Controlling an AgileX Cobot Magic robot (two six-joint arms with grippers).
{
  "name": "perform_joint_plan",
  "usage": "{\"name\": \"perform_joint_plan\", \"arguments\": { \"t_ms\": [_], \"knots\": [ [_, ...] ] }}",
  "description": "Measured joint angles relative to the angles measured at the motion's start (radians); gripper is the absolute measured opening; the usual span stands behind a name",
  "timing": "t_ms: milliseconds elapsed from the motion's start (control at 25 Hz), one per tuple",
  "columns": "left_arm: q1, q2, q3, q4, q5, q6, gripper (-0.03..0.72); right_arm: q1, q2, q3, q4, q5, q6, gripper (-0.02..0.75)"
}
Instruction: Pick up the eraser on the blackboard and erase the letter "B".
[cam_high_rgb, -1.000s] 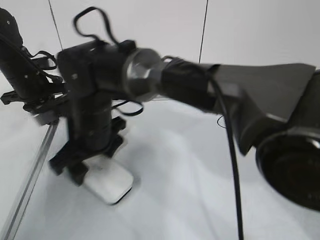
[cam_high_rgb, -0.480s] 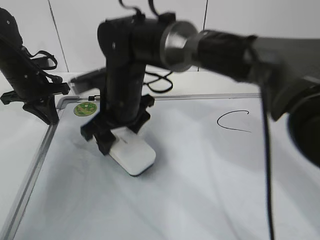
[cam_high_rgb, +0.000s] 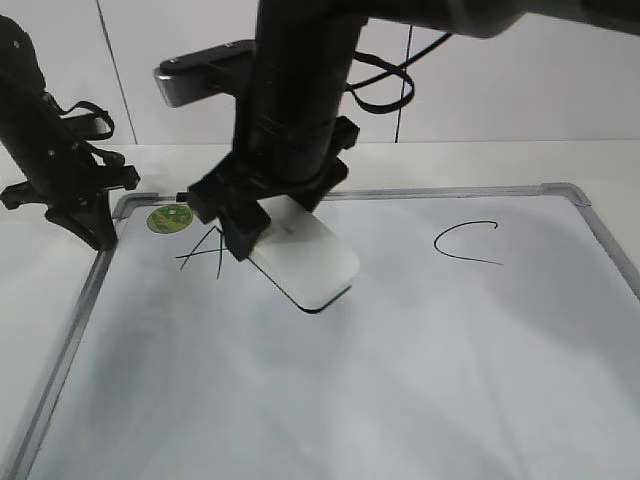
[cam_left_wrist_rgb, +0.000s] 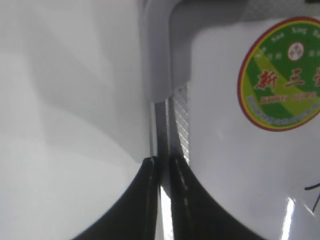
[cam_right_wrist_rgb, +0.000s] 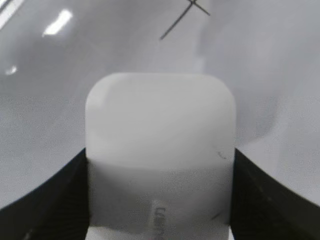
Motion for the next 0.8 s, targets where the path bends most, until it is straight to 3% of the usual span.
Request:
{"name": "perform_joint_plan", "arguments": {
  "t_ms": [160, 360, 800],
  "knots": [
    [0.000, 0.000, 0.000, 0.000, 0.002, 0.000, 0.029, -0.041, -0.092, 0.161, -0.007, 0.000, 0.008, 0.562],
    [0.000, 0.000, 0.000, 0.000, 0.007, 0.000, 0.029, -0.166, -0.209, 0.332, -0.011, 0.000, 0.017, 0.562],
    [0.000, 0.000, 0.000, 0.004, 0.014, 0.000, 0.029, -0.637, -0.437, 0.594, -0.035, -0.006, 0.020, 0.562]
  ]
}}
